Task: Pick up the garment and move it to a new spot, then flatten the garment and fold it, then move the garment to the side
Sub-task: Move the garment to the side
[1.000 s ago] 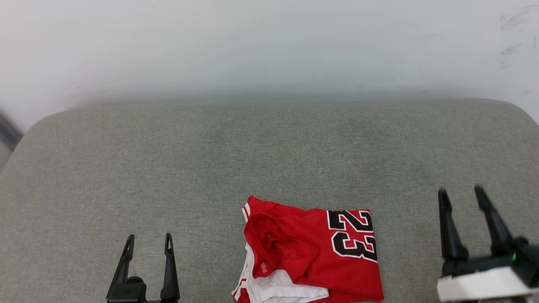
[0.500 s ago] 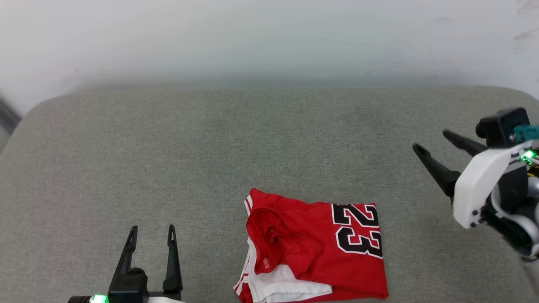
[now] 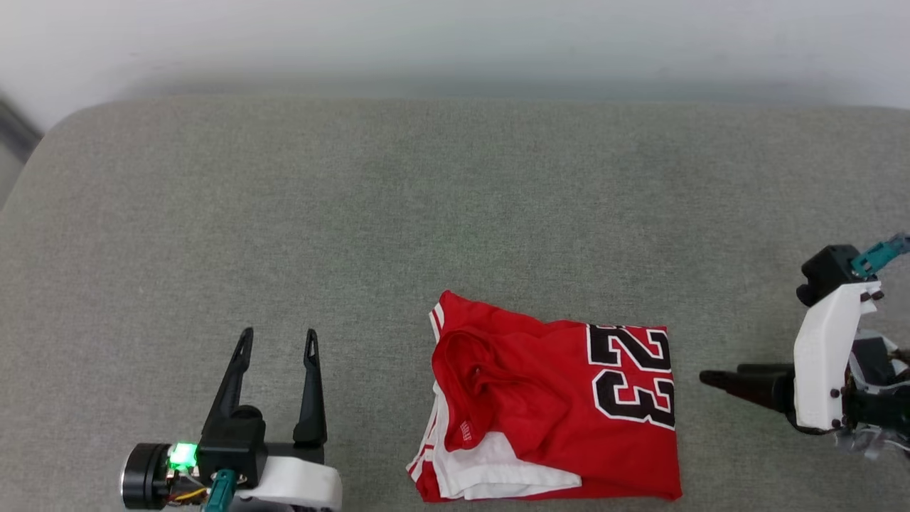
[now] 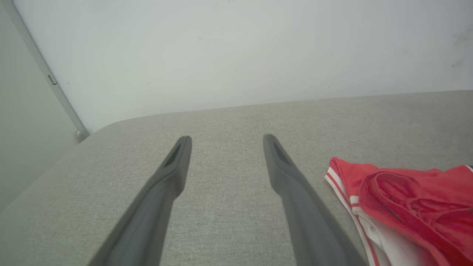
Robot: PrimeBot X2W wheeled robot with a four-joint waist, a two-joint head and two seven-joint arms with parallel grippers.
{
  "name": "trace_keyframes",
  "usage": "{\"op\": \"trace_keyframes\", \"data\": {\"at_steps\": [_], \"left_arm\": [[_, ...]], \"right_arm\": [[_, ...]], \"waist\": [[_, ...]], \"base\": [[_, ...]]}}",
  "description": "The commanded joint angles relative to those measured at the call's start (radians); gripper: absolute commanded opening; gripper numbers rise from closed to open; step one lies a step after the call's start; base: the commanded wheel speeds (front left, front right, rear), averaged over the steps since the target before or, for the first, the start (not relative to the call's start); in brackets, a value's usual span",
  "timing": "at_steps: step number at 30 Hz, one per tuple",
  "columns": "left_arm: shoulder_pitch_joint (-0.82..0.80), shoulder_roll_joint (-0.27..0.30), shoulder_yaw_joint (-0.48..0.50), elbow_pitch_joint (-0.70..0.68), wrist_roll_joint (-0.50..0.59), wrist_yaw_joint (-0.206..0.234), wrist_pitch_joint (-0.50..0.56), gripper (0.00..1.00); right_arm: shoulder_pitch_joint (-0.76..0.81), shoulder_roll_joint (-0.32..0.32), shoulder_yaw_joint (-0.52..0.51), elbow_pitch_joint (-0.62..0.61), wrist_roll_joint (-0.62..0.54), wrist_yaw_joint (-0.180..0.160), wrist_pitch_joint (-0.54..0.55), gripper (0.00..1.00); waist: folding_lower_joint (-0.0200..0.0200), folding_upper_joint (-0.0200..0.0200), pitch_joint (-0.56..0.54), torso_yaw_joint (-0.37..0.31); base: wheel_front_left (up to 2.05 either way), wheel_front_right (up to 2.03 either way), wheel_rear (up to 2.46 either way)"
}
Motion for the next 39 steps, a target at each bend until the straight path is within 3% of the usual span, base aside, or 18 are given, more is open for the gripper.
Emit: {"op": "trace_keyframes", "data": {"at_steps": [1, 8, 16, 17, 18, 19, 29, 39], "left_arm": [[-0.030, -0.001, -0.006, -0.001, 0.008, -0.007, -0.002, 1.00], [-0.090, -0.011, -0.026, 0.002, 0.005, -0.018, -0.002, 1.00], [-0.126, -0.018, -0.036, 0.014, 0.002, -0.022, -0.002, 1.00], [-0.128, -0.019, -0.038, 0.014, 0.003, -0.023, -0.002, 1.00], [-0.129, -0.019, -0.038, 0.016, 0.003, -0.023, -0.002, 1.00], [-0.131, -0.020, -0.038, 0.018, 0.003, -0.024, -0.002, 1.00], [-0.079, -0.016, -0.015, 0.033, 0.003, -0.011, -0.002, 1.00], [0.018, -0.001, 0.041, -0.004, 0.003, 0.008, -0.002, 1.00]], "right_arm": [[0.023, 0.021, -0.002, 0.012, 0.014, -0.001, 0.001, 1.00], [0.057, 0.088, 0.021, 0.042, 0.043, -0.001, -0.036, 1.00], [0.074, 0.151, 0.140, 0.116, 0.013, -0.002, -0.067, 1.00], [0.075, 0.148, 0.165, 0.121, 0.003, -0.002, -0.068, 0.84], [0.074, 0.143, 0.186, 0.120, -0.007, -0.002, -0.074, 0.25], [0.070, 0.140, 0.199, 0.116, -0.011, -0.002, -0.088, 0.00], [-0.043, 0.055, 0.267, 0.044, -0.014, -0.001, -0.209, 0.00], [-0.143, -0.139, 0.348, -0.132, -0.033, -0.001, -0.233, 0.00]], "waist": [[0.0000, 0.0000, 0.042, 0.026], [0.0000, 0.0000, 0.117, 0.070], [0.0000, 0.0000, 0.166, 0.092], [0.0000, 0.0000, 0.168, 0.094], [0.0000, 0.0000, 0.169, 0.096], [0.0000, 0.0000, 0.169, 0.097], [0.0000, 0.0000, 0.095, 0.065], [0.0000, 0.0000, 0.029, -0.060]], "base": [[0.00, 0.00, 0.00], [0.00, 0.00, 0.00], [0.00, 0.00, 0.00], [0.00, 0.00, 0.00], [0.00, 0.00, 0.00], [0.00, 0.00, 0.00], [0.00, 0.00, 0.00], [0.00, 0.00, 0.00]]}}
